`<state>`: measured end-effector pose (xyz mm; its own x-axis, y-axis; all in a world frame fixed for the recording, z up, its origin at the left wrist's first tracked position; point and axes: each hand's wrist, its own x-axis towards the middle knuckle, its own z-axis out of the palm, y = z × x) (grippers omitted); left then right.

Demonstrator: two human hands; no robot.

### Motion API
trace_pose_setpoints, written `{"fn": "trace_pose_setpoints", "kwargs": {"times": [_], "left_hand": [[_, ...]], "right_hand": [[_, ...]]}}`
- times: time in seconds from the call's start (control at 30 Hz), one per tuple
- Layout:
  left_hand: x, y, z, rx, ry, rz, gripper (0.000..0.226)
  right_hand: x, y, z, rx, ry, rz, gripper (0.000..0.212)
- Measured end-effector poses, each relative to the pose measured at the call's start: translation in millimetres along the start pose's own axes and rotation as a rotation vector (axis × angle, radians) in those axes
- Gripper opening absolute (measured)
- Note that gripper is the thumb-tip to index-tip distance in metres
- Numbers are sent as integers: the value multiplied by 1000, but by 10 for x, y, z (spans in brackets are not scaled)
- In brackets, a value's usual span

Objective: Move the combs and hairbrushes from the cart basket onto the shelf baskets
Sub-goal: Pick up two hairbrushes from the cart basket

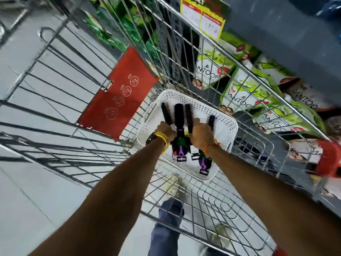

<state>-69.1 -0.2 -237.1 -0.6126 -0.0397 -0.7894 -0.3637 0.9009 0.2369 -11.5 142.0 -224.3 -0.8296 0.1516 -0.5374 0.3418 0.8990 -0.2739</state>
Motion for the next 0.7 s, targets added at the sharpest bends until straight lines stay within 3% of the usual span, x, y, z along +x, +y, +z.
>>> {"fn": "trace_pose_setpoints", "kwargs": {"times": [0.17,0.27,0.47,0.6,0.7], "left_hand": [[62,-24,-70,-32,-34,-16,47],[12,-28,-180,-56,-60,-32,46],[-154,-10,-348,-141,-61,-6,44],[-476,43,-434,-265,-9,29,42],[-832,64,-530,-328,107,101,38]], "right_hand": [[52,-42,7,61,-29,126,46],[82,-94,-54,116,-85,142,32],[23,-124,-206,257,-63,206,31],[-213,-65,-412,355,10,190,45],[-474,-87,-645,416,86,154,33]]}}
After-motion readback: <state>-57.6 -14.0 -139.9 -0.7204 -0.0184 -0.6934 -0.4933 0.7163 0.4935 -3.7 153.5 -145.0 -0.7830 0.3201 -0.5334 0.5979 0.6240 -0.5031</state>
